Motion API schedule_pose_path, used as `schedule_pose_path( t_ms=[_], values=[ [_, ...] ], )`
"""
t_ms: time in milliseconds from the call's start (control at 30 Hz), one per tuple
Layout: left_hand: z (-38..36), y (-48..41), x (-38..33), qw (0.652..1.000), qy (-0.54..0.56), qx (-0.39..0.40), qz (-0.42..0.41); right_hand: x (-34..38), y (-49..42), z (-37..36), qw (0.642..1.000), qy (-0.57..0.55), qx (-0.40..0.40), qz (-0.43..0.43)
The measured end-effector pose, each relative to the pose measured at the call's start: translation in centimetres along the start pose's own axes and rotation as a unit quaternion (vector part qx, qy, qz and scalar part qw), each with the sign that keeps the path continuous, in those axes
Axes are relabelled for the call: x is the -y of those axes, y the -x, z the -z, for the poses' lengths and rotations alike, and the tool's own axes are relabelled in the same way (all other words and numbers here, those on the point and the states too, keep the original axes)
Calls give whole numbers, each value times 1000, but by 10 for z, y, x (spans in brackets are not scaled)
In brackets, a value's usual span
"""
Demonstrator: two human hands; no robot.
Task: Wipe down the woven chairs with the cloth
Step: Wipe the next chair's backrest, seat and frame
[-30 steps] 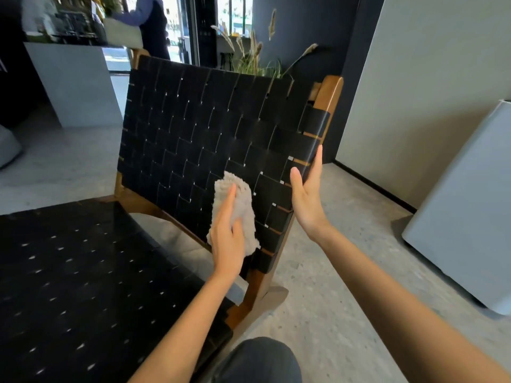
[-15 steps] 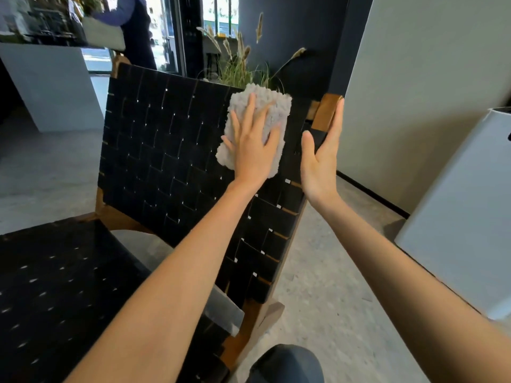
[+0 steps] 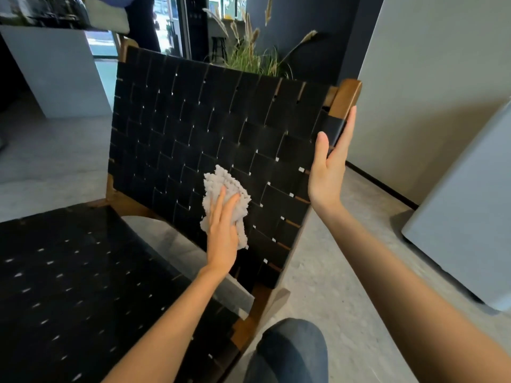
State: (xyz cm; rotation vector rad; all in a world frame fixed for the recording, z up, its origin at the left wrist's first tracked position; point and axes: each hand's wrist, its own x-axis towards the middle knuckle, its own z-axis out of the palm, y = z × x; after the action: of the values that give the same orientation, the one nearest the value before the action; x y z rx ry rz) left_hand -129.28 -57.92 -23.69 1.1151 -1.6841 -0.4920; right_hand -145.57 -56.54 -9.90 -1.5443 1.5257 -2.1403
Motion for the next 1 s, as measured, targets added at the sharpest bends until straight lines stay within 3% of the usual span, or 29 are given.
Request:
schedule_pose_path(
  t_ms=[267,500,633,767,900,1000],
  values=[
    [11,19,9,995,33,-12,90,-3,-1,7,998,21,53,-33],
    [26,-102,-78,986,106,-125,-21,-5,4,3,1000,19,0,-21],
    [7,-167,-114,988,87,-118,-53,-6,2,2,999,34,2,-19],
    [-2,-194,-100,995,-54,-81,-7,-9,2,0,999,39,10,-26],
    [4,-168,-69,994,-30,-88,-57,-10,1,-3,998,45,6,-31],
    [5,-116,-30,996,-8,-76,-43,-9,1,-4,998,47,1,-36]
  ],
)
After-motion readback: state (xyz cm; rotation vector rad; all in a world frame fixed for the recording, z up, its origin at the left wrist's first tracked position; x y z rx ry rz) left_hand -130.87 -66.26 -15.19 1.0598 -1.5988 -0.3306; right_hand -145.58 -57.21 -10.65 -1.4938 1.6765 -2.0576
